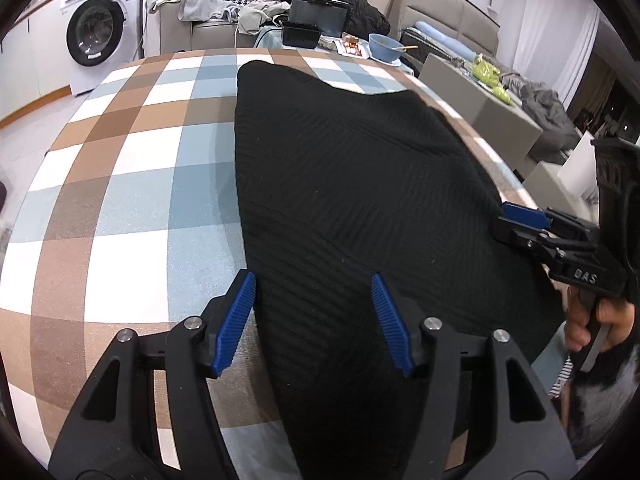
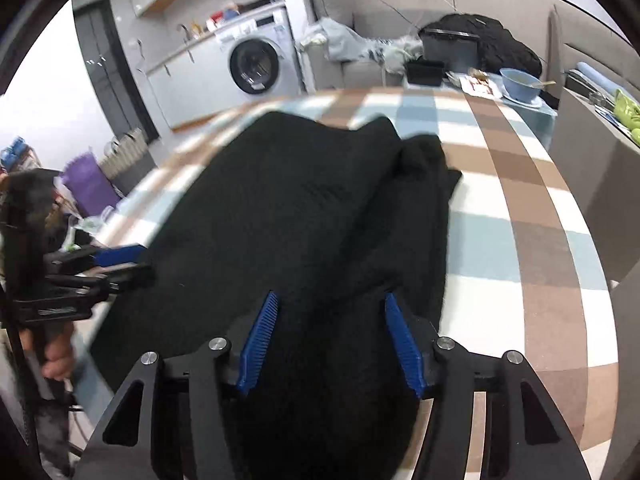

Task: Fold small clothes

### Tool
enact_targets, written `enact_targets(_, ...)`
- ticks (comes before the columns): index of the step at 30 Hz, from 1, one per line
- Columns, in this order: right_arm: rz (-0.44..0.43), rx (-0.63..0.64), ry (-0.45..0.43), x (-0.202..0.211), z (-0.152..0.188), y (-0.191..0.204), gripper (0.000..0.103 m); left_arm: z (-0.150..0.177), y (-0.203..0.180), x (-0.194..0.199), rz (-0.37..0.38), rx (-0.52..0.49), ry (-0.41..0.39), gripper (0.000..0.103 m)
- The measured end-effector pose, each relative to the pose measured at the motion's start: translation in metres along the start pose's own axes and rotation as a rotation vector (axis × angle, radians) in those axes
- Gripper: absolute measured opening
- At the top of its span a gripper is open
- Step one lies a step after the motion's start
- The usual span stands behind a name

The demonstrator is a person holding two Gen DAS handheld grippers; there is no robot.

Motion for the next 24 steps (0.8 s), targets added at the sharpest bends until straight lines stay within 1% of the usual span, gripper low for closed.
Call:
enact_targets(4, -0.058, -0.059, -0.016, 0.006, 0.004, -0.009, 0.058, 0.003, 0.007, -0.004, 0.024, 0.028, 0.017, 0.059)
enact_targets(6, -0.066, -0.073, -0.028, 0.011, 0.005, -0.011, 0.058, 0.003, 0.009, -0.005, 0.030, 0.036, 0.024, 0.059)
enact_targets(9, -0.087, -0.101, -0.044, 0.017, 0.003, -0.012, 0.057, 0.002, 0.009, -0.006, 0.024, 0.034, 0.022, 0.059)
enact_targets(13, -0.153, -0.094, -0.085, 0.024, 0.001, -0.005, 0.057, 0.001, 0.007, -0.007, 0.018, 0.025, 0.019, 0.059)
enact_targets(14, -0.156, -0.092, -0.077, 0.021, 0.001, -0.005, 0.057, 0.001, 0.007, -0.007, 0.016, 0.024, 0.020, 0.059)
enact_targets(17, -0.118, -0.113, -0.025, 0.001, 0.005, -0.007, 0.053, 0.001, 0.006, -0.007, 0.012, 0.027, 0.020, 0.059)
enact_targets(18, -0.117, -0.112, -0.037, 0.000, 0.005, -0.008, 0.049, 0.001, 0.006, -0.007, 0.012, 0.024, 0.019, 0.059)
enact_targets(19, -0.118, -0.109, -0.048, 0.001, 0.003, -0.007, 0.040, 0.001, 0.006, -0.007, 0.011, 0.020, 0.018, 0.059)
enact_targets(20, -0.130, -0.109, -0.053, 0.002, 0.002, -0.005, 0.019, 0.000, 0.007, -0.008, 0.013, 0.020, 0.018, 0.059)
enact_targets(21, -0.182, -0.112, -0.066, 0.006, -0.001, -0.002, 0.008, 0.001, 0.006, -0.007, 0.014, 0.021, 0.018, 0.059)
enact_targets(22, -0.208, -0.104, -0.092, 0.010, -0.004, 0.001, 0.008, 0.001, 0.007, -0.007, 0.014, 0.023, 0.019, 0.059)
enact_targets(23, -0.198, -0.080, -0.118, 0.015, -0.005, 0.005, 0.007, 0.001, 0.007, -0.007, 0.014, 0.024, 0.020, 0.059)
enact_targets(24, -0.168, -0.059, -0.122, 0.017, -0.007, 0.008, 0.007, 0.002, 0.006, -0.006, 0.015, 0.024, 0.019, 0.059)
Point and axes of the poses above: each gripper's, at about its wrist camera, not at the fingertips, and x roughly against the way its jaws point, y to its left, z to its underside, the point moved 2 cm from there along -x, roughly the way its jaws point, and after that the axes turned 10 degrees about -z, right-handed, at the moved point
